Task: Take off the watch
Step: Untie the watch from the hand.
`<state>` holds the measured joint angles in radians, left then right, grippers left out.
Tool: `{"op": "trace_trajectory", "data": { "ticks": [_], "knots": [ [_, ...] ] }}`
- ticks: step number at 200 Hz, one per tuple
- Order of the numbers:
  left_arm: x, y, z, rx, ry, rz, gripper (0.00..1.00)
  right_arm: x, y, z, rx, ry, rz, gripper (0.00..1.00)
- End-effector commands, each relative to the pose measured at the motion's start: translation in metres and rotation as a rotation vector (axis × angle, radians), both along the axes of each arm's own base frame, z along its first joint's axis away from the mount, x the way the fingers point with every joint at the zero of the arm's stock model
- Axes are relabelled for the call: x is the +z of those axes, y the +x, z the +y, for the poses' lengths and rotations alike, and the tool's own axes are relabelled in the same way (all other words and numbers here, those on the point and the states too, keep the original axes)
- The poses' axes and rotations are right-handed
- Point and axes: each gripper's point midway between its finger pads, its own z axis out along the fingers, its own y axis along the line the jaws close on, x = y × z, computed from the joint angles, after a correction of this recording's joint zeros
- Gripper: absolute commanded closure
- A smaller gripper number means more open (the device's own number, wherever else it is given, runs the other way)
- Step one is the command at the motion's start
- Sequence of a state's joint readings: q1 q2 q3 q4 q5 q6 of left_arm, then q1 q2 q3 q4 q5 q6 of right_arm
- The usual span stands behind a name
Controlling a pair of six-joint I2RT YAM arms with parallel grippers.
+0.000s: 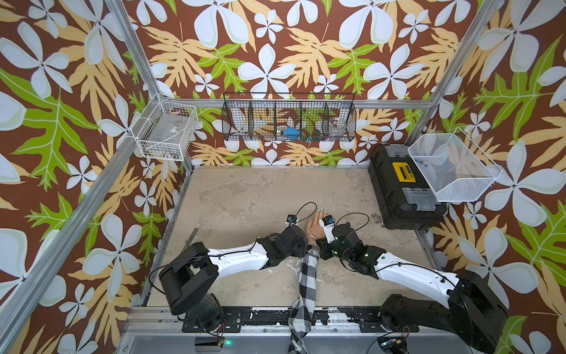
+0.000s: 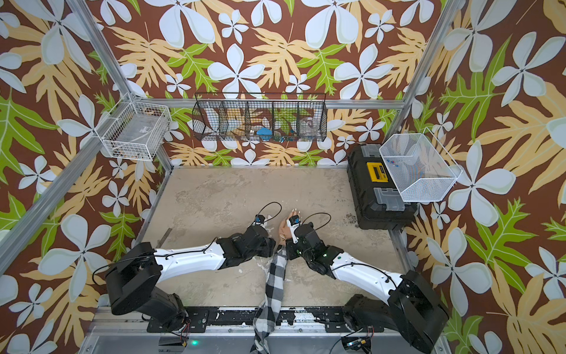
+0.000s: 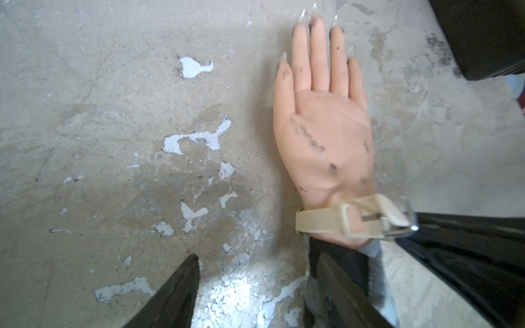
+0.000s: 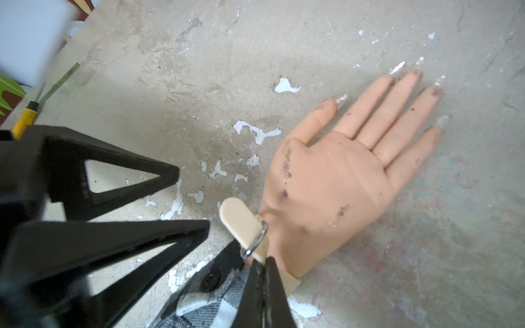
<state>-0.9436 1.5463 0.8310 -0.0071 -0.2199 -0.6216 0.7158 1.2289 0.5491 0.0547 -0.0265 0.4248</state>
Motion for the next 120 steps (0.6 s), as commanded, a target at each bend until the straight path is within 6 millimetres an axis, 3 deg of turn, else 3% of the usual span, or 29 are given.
{"op": "trace_trajectory", "data": {
  "ticks": [1,66,120],
  "knots": [
    [0.015,-0.001,-0.016,-0.058,-0.077,-0.013,0.32,0.006,0.005,0.007,0.006,0.035,-0.031,1.00],
    [0.007,-0.011,-0.038,-0.134,-0.117,0.014,0.32,0.002,0.004,0.009,0.008,0.046,-0.021,1.00],
    [-0.003,-0.001,-0.040,-0.091,-0.087,0.009,0.32,0.003,0.004,0.009,0.008,0.052,-0.024,1.00]
  ]
}}
